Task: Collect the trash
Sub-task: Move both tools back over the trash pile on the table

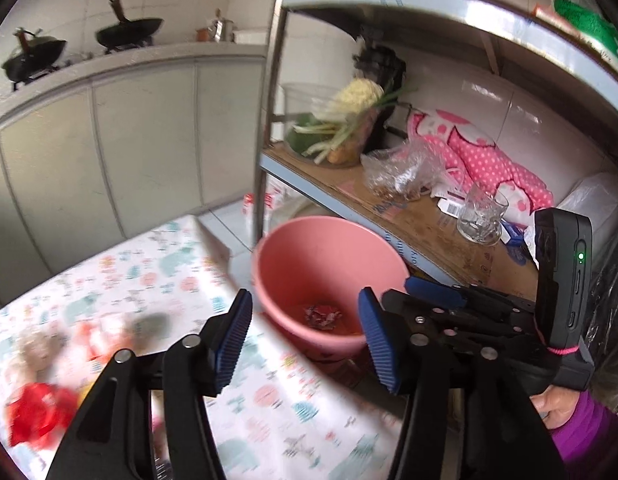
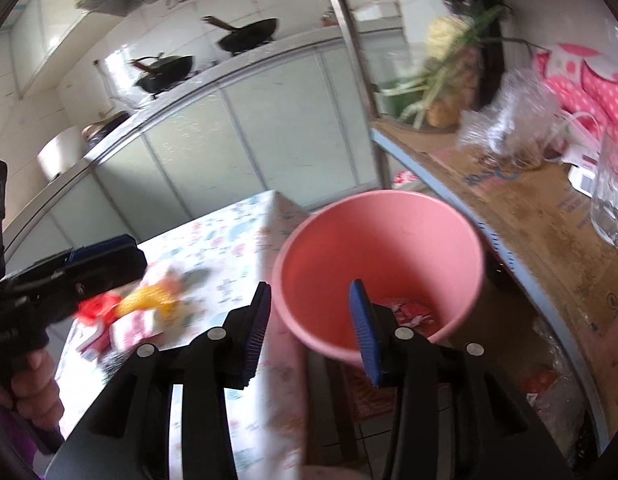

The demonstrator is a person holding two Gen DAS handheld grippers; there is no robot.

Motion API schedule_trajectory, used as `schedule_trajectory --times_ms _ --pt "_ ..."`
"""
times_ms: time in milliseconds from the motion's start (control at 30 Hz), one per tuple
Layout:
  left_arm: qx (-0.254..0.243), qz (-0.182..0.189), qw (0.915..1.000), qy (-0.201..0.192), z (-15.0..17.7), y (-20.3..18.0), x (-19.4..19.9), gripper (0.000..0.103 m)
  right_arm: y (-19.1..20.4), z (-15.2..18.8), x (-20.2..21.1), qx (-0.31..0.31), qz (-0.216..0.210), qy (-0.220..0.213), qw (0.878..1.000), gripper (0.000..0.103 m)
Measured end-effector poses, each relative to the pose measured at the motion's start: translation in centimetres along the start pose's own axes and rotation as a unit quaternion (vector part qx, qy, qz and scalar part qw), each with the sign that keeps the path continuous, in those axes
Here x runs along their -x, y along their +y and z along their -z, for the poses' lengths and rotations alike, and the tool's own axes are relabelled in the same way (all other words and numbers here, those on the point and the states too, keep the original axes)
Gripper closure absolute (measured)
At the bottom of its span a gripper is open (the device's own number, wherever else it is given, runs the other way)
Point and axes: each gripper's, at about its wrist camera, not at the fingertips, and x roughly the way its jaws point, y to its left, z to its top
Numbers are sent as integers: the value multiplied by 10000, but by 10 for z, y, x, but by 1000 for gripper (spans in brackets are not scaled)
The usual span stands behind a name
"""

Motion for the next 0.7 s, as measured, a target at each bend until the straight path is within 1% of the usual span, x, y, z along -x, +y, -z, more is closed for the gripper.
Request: schedule_trajectory --times_ms 167,267,400,500,533,567,700 --pt "132 -341 9991 -227 20 28 55 46 34 11 15 271 -451 135 9985 61" --pt "305 -601 9970 -369 42 49 90 46 54 21 19 392 -783 340 9956 61" --pt "485 -982 9929 -460 73 72 125 46 81 36 20 618 -1089 619 9902 61" --pt "671 -1236 9893 -393 104 90 146 46 102 47 17 781 -1395 890 9831 60" --pt "725 -1285 9884 -349 113 94 150 46 108 51 15 835 -1484 975 9806 58" --pt "777 -1336 9876 -288 122 97 153 46 116 56 13 909 -1564 1072 9776 53" --pt "889 -1495 9847 -63 160 107 162 46 139 71 5 1115 -1751 1358 9688 52"
